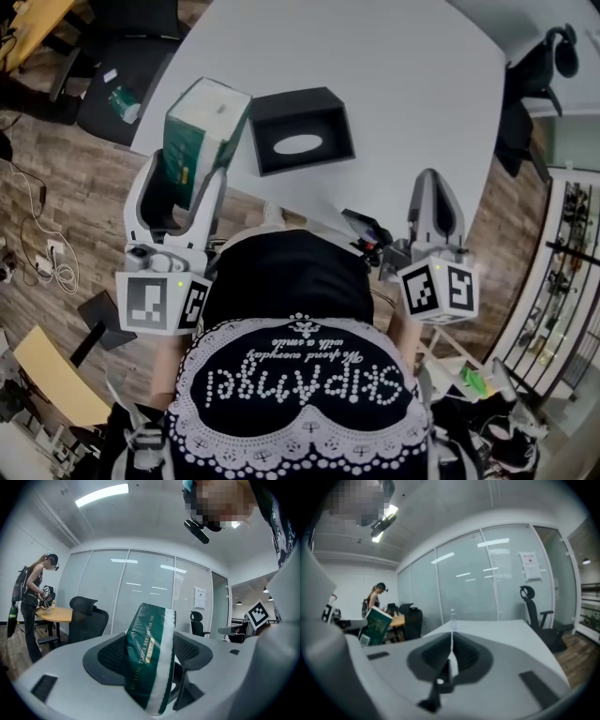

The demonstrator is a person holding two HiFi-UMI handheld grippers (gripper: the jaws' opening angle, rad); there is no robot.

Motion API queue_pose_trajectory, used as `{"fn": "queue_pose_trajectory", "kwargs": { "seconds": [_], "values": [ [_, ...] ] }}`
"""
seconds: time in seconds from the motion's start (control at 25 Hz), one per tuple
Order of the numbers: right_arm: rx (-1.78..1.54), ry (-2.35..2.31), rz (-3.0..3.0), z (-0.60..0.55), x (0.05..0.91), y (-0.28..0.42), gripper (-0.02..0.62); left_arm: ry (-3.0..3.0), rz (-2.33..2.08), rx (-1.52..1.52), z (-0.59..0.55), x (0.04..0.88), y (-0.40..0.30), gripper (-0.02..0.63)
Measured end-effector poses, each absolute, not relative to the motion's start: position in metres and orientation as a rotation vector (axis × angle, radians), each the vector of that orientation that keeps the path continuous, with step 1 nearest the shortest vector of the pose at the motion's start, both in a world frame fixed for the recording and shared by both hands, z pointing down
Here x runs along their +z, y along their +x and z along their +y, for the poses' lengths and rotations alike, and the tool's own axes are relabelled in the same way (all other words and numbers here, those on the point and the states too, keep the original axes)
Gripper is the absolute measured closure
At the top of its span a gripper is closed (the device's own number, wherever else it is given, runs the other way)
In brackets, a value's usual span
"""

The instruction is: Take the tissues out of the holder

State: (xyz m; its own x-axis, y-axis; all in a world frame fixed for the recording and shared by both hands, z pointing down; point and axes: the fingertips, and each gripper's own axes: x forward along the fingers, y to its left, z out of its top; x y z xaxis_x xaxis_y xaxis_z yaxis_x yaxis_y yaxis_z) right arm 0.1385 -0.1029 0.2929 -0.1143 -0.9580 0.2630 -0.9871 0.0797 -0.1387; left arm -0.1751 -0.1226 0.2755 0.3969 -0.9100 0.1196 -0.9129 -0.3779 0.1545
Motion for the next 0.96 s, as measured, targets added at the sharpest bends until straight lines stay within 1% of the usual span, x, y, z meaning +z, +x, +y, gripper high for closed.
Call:
{"fn": "queue_pose_trajectory", "kwargs": {
  "seconds": [0.96],
  "values": [
    [0.417,2.016,-2.252,-0.1093,0.2919,0.1395,0.561,2.469,-1.64,0.034,-0.1247,0.2714,-0.1756,0.268]
  ]
}}
